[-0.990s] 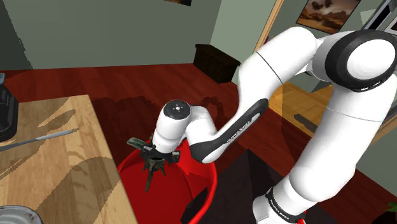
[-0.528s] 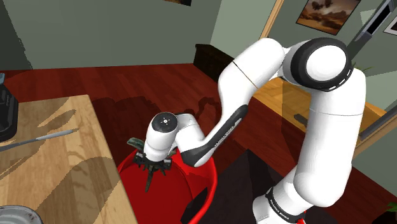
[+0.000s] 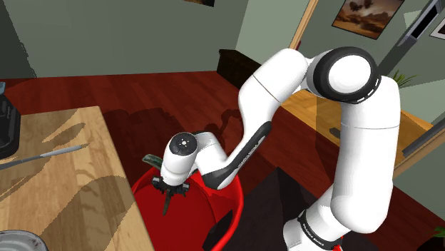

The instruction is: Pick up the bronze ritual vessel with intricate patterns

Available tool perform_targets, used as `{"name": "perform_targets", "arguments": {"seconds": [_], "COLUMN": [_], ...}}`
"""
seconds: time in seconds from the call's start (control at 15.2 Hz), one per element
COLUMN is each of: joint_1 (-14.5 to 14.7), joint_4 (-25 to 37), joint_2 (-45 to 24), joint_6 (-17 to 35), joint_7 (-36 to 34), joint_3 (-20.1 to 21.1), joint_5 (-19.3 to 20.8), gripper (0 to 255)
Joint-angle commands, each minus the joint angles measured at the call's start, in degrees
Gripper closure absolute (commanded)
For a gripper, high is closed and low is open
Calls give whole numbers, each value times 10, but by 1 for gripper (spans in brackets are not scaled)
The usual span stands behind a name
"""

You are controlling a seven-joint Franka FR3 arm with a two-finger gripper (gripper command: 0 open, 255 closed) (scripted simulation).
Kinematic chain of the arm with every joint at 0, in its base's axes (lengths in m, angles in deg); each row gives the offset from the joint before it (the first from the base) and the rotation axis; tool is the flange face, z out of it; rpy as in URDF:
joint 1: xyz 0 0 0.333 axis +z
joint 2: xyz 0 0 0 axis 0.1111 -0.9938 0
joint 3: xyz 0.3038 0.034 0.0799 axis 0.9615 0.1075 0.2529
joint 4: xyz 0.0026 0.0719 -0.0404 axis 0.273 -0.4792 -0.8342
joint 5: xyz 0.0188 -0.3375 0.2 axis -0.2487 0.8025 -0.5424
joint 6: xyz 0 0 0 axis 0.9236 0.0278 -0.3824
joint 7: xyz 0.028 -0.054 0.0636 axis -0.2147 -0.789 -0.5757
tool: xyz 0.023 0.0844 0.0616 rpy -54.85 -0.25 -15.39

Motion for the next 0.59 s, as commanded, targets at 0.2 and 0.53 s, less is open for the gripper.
{"name": "perform_targets", "arguments": {"seconds": [0.2, 0.53], "joint_1": [0, -10], "joint_4": [0, -6], "joint_2": [0, 14], "joint_6": [0, -5], "joint_7": [0, 15], "joint_3": [-1, 13], "joint_5": [1, -19], "gripper": [255, 255]}}
